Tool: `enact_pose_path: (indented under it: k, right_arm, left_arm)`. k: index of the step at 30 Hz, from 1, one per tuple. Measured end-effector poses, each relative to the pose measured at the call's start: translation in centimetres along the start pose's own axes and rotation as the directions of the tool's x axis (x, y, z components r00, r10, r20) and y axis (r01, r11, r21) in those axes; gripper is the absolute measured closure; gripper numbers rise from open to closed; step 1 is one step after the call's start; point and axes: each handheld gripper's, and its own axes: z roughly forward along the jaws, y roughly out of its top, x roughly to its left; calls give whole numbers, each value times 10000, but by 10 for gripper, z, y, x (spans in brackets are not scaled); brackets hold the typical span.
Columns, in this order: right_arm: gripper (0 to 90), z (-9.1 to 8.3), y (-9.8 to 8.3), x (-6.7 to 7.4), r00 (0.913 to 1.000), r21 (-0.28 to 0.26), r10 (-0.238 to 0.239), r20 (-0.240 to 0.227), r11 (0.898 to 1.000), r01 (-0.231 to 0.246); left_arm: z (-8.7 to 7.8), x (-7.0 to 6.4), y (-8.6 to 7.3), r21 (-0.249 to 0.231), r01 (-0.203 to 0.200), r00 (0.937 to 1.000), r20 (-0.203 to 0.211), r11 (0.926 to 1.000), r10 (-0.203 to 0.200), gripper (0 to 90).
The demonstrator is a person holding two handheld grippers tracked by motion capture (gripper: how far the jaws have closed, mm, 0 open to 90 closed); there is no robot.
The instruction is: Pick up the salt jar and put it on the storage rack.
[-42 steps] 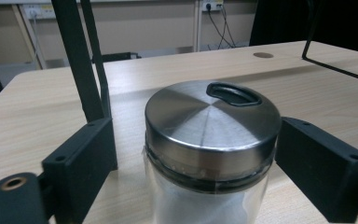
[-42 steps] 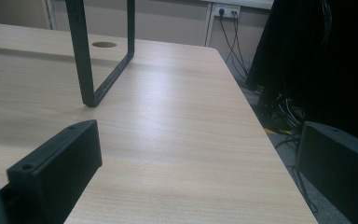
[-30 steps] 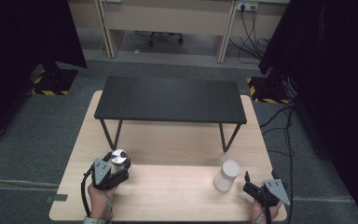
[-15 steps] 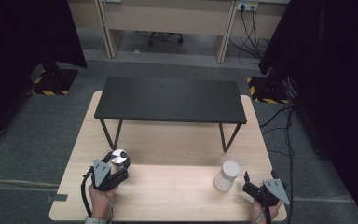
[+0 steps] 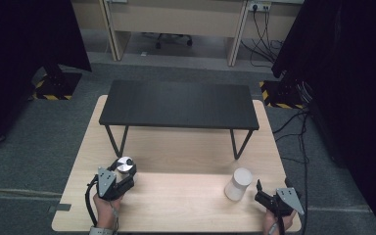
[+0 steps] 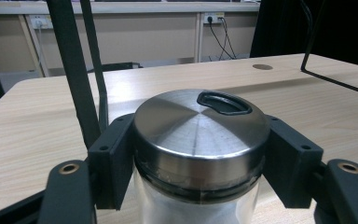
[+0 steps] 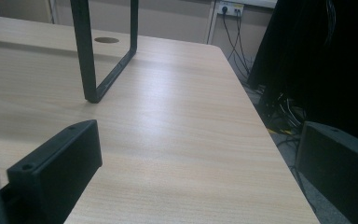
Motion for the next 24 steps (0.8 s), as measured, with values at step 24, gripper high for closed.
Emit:
enact_pose_path:
  k: [24]
  right_arm:
    - [2, -1, -2, 0, 9995, -104, 267, 164, 9996, -266]
  left_arm:
    - [-6, -19, 28, 635, 92, 9975, -707, 9979, -47, 339]
